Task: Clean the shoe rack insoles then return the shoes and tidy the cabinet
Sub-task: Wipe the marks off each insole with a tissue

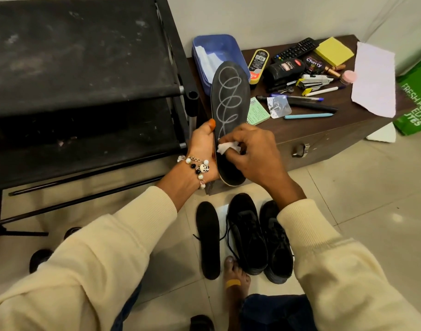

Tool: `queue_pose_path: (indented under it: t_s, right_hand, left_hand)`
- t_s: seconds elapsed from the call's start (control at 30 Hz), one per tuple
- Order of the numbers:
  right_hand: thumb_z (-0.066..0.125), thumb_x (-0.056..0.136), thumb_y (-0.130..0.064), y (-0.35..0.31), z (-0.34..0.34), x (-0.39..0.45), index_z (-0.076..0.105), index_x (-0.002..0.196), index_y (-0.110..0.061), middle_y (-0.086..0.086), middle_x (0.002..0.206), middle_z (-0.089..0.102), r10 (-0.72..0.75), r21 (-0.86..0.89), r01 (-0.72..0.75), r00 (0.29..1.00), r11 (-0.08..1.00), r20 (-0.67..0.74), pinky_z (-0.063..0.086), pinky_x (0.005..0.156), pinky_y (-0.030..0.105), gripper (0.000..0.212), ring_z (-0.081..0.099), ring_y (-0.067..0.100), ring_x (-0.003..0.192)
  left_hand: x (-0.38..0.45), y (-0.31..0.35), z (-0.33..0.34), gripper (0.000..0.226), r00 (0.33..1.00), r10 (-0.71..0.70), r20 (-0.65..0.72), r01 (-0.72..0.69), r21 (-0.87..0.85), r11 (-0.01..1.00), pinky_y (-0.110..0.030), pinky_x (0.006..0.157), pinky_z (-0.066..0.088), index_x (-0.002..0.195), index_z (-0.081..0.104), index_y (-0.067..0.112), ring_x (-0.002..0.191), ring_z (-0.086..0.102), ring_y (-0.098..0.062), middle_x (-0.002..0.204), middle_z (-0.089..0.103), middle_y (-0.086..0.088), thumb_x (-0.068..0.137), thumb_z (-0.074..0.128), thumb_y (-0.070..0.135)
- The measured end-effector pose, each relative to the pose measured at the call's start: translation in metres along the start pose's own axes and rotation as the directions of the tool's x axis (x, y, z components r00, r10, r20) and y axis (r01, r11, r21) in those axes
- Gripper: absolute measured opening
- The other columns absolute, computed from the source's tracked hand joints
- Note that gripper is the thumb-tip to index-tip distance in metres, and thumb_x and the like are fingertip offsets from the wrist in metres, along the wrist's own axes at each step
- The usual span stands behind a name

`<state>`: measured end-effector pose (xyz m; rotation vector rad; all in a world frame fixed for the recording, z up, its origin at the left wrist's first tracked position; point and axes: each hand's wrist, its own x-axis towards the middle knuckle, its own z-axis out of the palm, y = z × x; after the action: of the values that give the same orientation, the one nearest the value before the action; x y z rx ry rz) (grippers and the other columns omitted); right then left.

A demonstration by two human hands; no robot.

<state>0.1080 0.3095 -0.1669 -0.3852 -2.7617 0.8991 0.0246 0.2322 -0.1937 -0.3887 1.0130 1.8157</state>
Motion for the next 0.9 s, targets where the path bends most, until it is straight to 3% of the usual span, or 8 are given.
queue_pose_path:
  t_s: [0.1, 0.17, 0.3, 0.4, 0.57, 0.63, 0.73, 0.9]
  right_hand:
    - [0.071, 0.081, -0.016, -0.002, -0.002, 0.000, 0.075, 0.098, -0.015, 0.002, 0.092, 0.066, -0.053, 0.053, 0.049, 0.996, 0.997, 0.077, 0.049, 0.074, 0.027, 0.017, 0.059, 0.014, 0.082]
    - [0.070, 0.082, -0.016, 0.002, -0.004, 0.001, 0.074, 0.100, -0.015, 0.004, 0.095, 0.065, 0.005, 0.012, -0.005, 1.000, 1.000, 0.020, 0.049, 0.079, 0.033, 0.018, 0.059, 0.017, 0.086]
    - [0.066, 0.083, -0.013, 0.006, -0.004, 0.004, 0.073, 0.101, -0.011, 0.010, 0.099, 0.064, 0.116, -0.082, -0.125, 0.988, 0.989, -0.106, 0.046, 0.082, 0.033, 0.020, 0.059, 0.025, 0.092]
    - [0.066, 0.082, -0.012, 0.002, -0.002, 0.003, 0.073, 0.101, -0.011, 0.009, 0.100, 0.064, 0.081, -0.041, -0.083, 0.996, 0.996, -0.039, 0.047, 0.084, 0.035, 0.020, 0.059, 0.022, 0.092]
    - [0.072, 0.082, -0.019, -0.002, -0.009, 0.000, 0.074, 0.098, -0.016, -0.002, 0.091, 0.063, 0.019, 0.103, -0.034, 0.990, 0.994, 0.139, 0.049, 0.075, 0.026, 0.016, 0.059, 0.012, 0.083]
    - [0.072, 0.081, -0.019, 0.001, -0.011, 0.000, 0.074, 0.098, -0.016, -0.002, 0.092, 0.064, 0.009, 0.109, -0.027, 0.985, 0.994, 0.170, 0.052, 0.077, 0.028, 0.017, 0.061, 0.013, 0.085]
    - [0.069, 0.083, -0.014, 0.001, -0.005, 0.000, 0.075, 0.097, -0.014, 0.001, 0.091, 0.062, -0.028, 0.021, 0.027, 0.997, 0.999, 0.076, 0.048, 0.077, 0.032, 0.016, 0.058, 0.016, 0.085]
    - [0.066, 0.083, -0.010, 0.002, -0.002, 0.002, 0.074, 0.099, -0.011, 0.010, 0.095, 0.064, 0.046, -0.006, -0.047, 0.994, 0.999, -0.101, 0.047, 0.079, 0.035, 0.018, 0.059, 0.023, 0.090]
  left_hand:
    - [0.000, -0.001, 0.000, 0.043, 1.000, 0.016, -0.021, -0.016, 0.007, 1.000, -0.029, 0.057, 0.059, 0.091, 0.067, 0.009, 0.062, 0.070, -0.023, 0.072, 0.072, -0.009, 0.099, 0.038, 0.039]
    - [-0.003, -0.001, 0.002, 0.045, 1.000, 0.000, 0.012, 0.000, 0.022, 1.000, -0.028, 0.065, 0.058, 0.096, 0.067, 0.009, 0.069, 0.069, -0.023, 0.076, 0.072, -0.009, 0.099, 0.035, 0.040]
    - [-0.007, -0.003, 0.005, 0.047, 0.999, -0.018, 0.036, 0.015, 0.079, 0.997, -0.023, 0.058, 0.054, 0.088, 0.066, 0.011, 0.057, 0.066, -0.017, 0.065, 0.070, -0.005, 0.099, 0.033, 0.043]
    - [-0.007, -0.003, 0.005, 0.046, 1.000, 0.007, 0.007, -0.007, 0.057, 0.998, -0.031, 0.077, 0.052, 0.099, 0.067, 0.010, 0.077, 0.066, -0.022, 0.081, 0.071, -0.007, 0.100, 0.034, 0.041]
    - [-0.005, -0.003, 0.003, 0.044, 0.999, 0.010, -0.030, -0.008, 0.056, 0.998, -0.029, 0.060, 0.059, 0.092, 0.067, 0.010, 0.062, 0.070, -0.023, 0.073, 0.073, -0.007, 0.099, 0.036, 0.040]
    - [-0.006, -0.002, 0.004, 0.045, 1.000, 0.011, -0.029, -0.009, 0.064, 0.998, -0.030, 0.067, 0.058, 0.095, 0.067, 0.010, 0.068, 0.070, -0.024, 0.078, 0.073, -0.008, 0.099, 0.035, 0.041]
    - [-0.007, -0.004, 0.005, 0.042, 0.999, 0.009, -0.049, -0.005, 0.080, 0.997, -0.034, 0.079, 0.053, 0.103, 0.067, 0.009, 0.080, 0.065, -0.025, 0.087, 0.068, -0.009, 0.099, 0.039, 0.041]
    - [-0.013, -0.012, 0.007, 0.046, 0.996, -0.084, -0.038, 0.088, 0.128, 0.988, -0.032, 0.073, 0.051, 0.091, 0.067, 0.008, 0.074, 0.063, -0.024, 0.075, 0.067, -0.011, 0.098, 0.040, 0.044]
